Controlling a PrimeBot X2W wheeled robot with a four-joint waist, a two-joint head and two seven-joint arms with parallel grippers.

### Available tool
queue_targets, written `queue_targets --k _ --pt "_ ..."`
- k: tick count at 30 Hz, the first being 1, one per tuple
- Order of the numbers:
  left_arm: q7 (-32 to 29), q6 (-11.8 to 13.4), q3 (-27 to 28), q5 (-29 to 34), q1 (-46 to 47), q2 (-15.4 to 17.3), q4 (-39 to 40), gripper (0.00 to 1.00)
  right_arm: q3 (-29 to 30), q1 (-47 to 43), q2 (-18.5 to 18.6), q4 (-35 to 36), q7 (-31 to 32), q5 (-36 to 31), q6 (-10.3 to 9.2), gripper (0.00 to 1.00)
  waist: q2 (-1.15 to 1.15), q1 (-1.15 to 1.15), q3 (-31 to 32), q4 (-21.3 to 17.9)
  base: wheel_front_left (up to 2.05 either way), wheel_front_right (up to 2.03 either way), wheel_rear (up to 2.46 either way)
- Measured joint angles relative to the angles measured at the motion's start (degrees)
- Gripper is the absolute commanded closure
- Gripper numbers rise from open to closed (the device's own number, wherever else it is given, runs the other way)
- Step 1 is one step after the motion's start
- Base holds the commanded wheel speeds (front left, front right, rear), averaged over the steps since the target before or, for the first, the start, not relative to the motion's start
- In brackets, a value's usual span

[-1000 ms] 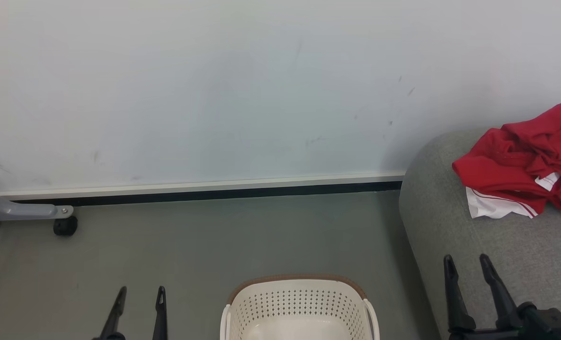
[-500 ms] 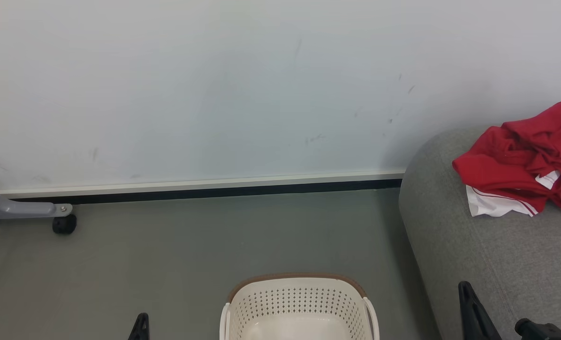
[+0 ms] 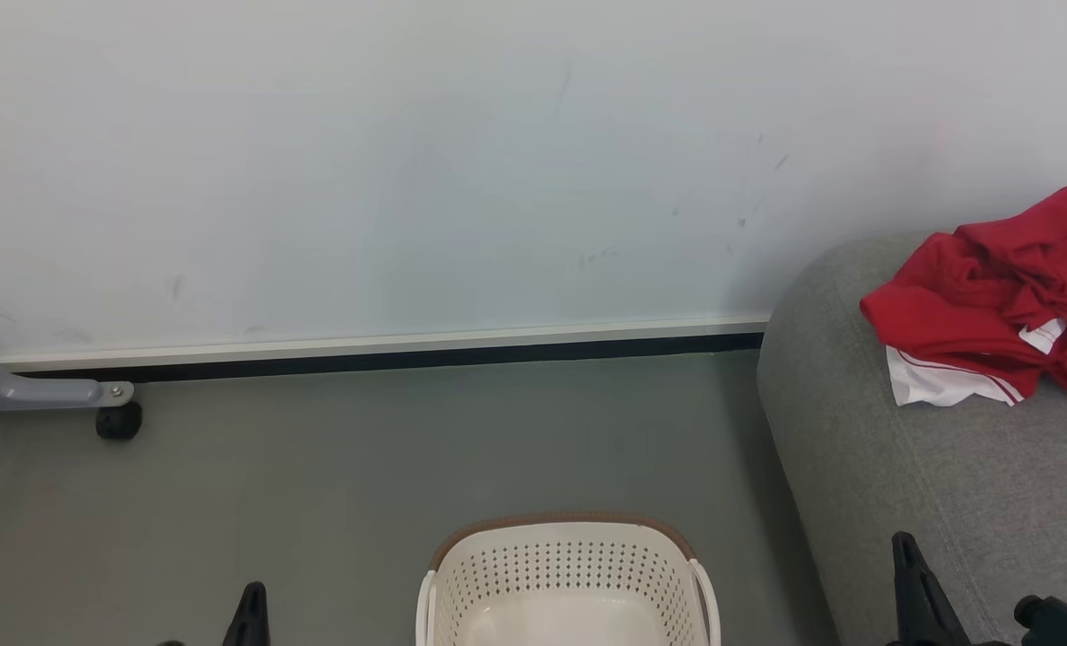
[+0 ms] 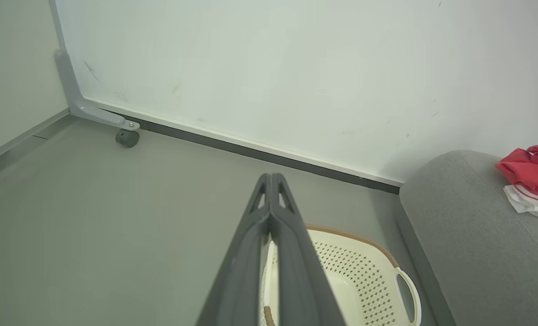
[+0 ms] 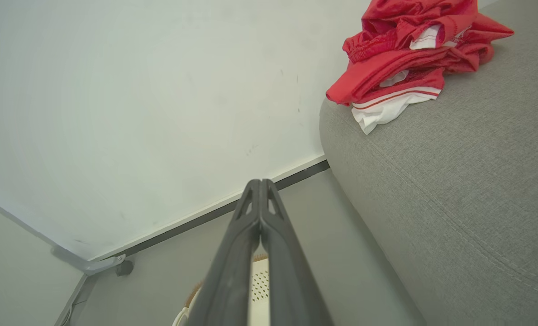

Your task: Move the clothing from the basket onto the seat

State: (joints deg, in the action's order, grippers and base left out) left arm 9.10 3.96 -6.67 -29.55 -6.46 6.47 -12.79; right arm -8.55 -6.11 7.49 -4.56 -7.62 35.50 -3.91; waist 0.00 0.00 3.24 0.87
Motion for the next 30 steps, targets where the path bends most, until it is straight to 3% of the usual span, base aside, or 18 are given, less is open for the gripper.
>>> queue_targets --k 30 --pt "-6.3 -4.5 4.7 -24.7 4.1 -1.5 -1.6 1.0 6.5 4.6 -2.0 -5.0 5.6 22.3 4.13 1.0 0.0 0.0 -1.3 -0.3 0.0 0.0 0.0"
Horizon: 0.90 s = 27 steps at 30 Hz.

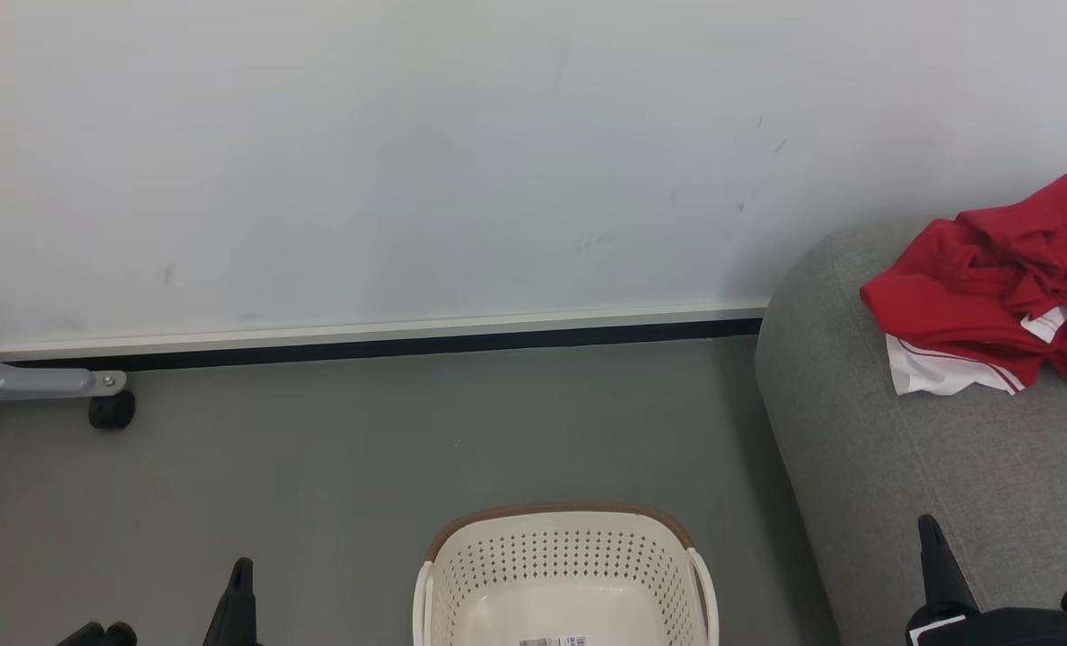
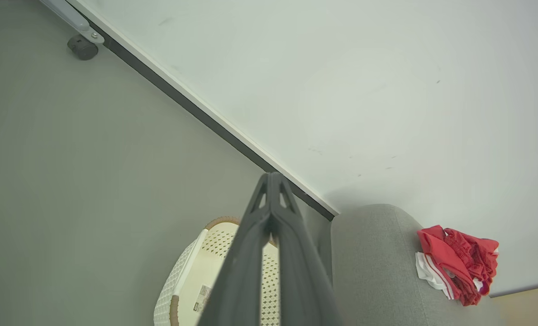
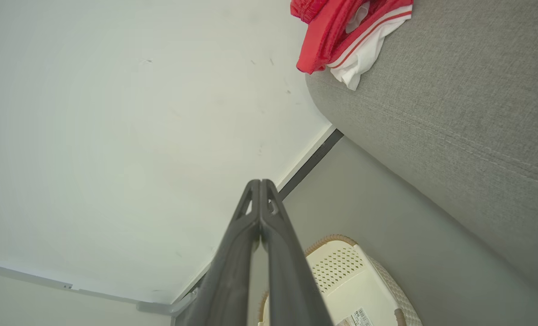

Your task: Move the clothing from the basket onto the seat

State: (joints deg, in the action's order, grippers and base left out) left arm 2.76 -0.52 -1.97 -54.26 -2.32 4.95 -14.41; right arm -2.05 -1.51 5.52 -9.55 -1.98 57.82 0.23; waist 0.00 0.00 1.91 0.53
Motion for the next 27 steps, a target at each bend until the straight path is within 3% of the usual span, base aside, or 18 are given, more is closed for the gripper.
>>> queue_targets --k 27 --pt "-5.6 -3.6 4.2 -21.6 3.7 -1.4 -1.6 1.0 5.7 3.6 -1.8 -4.3 5.0 19.7 3.85 1.0 0.0 0.0 -1.2 -0.3 0.0 0.0 0.0"
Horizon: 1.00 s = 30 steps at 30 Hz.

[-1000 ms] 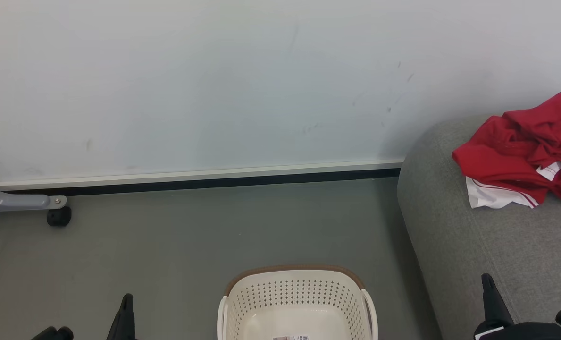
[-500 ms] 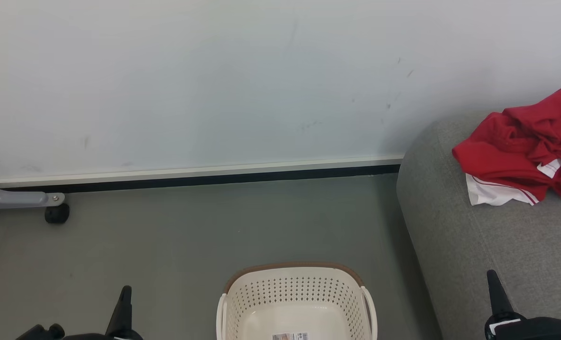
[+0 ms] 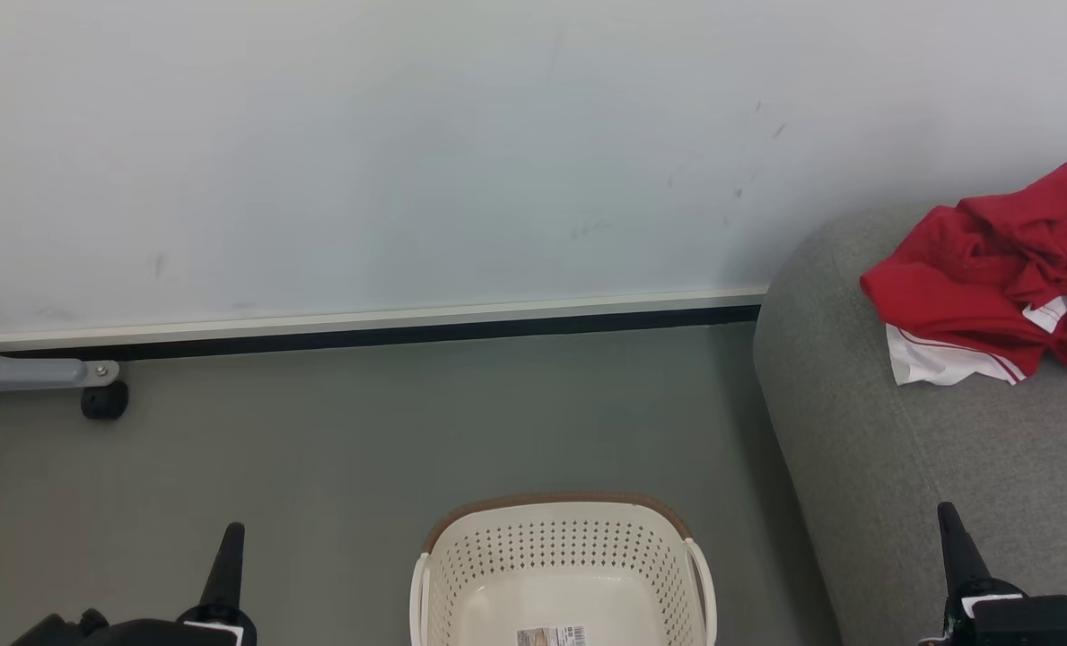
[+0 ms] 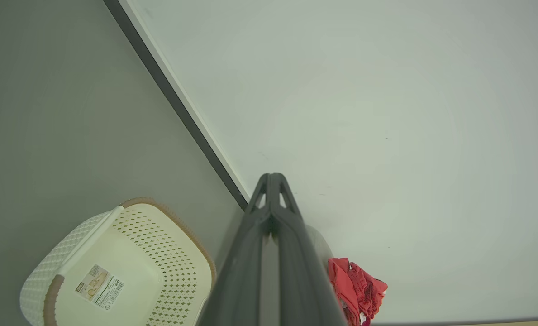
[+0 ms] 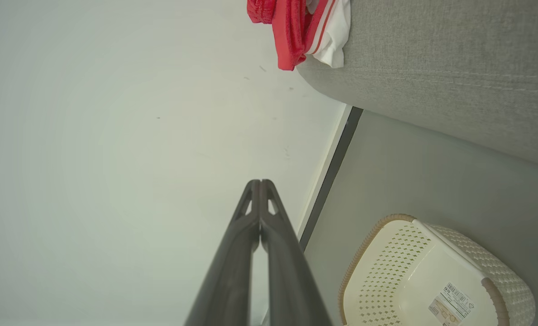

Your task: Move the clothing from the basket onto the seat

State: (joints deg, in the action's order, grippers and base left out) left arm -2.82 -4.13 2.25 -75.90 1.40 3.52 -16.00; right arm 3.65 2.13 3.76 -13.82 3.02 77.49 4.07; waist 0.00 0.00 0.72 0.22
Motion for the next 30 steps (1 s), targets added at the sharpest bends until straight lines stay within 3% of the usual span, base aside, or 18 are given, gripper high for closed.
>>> queue_targets --k 18,30 --pt "-3.5 -2.5 2.8 -14.5 2.9 -1.0 -1.0 1.0 3.8 2.4 -1.1 -3.1 3.1 13.4 2.53 1.0 0.0 0.0 -0.8 -0.2 0.0 0.0 0.0" --pt "-3.7 -3.0 3.0 -15.8 3.2 -1.1 -1.0 1.0 4.0 3.1 -1.2 -3.3 3.5 13.9 2.68 1.0 0.0 0.0 -0.8 -0.2 0.0 0.0 0.0"
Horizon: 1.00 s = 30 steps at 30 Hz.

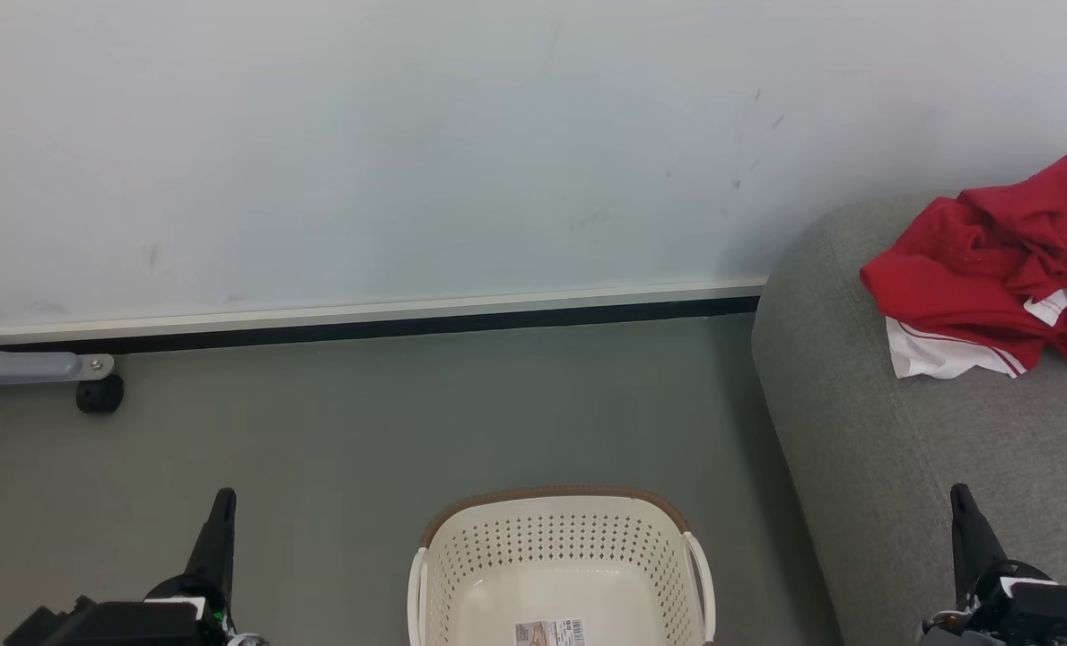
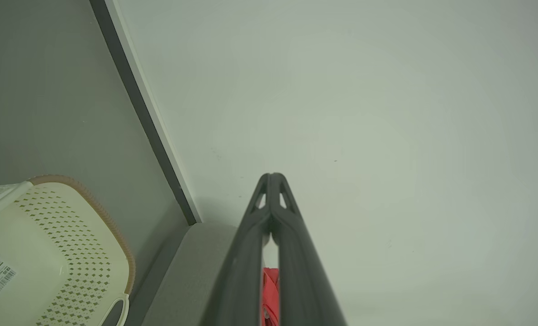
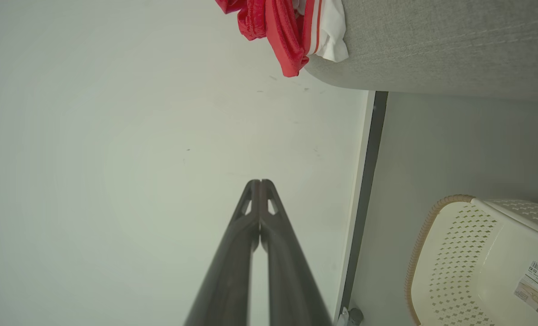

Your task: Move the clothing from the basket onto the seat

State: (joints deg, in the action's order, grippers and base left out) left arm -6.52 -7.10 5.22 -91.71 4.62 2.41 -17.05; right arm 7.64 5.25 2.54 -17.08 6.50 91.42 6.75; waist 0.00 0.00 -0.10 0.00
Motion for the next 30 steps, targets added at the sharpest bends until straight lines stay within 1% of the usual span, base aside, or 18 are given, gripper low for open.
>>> queue_targets --k 30 --pt "0.0 0.0 0.0 0.0 0.0 0.0 0.0 1.0 0.0 0.0 0.0 0.0 0.0 0.0 0.14 1.0 0.0 0.0 0.0 0.0 0.0 0.0 0.0"
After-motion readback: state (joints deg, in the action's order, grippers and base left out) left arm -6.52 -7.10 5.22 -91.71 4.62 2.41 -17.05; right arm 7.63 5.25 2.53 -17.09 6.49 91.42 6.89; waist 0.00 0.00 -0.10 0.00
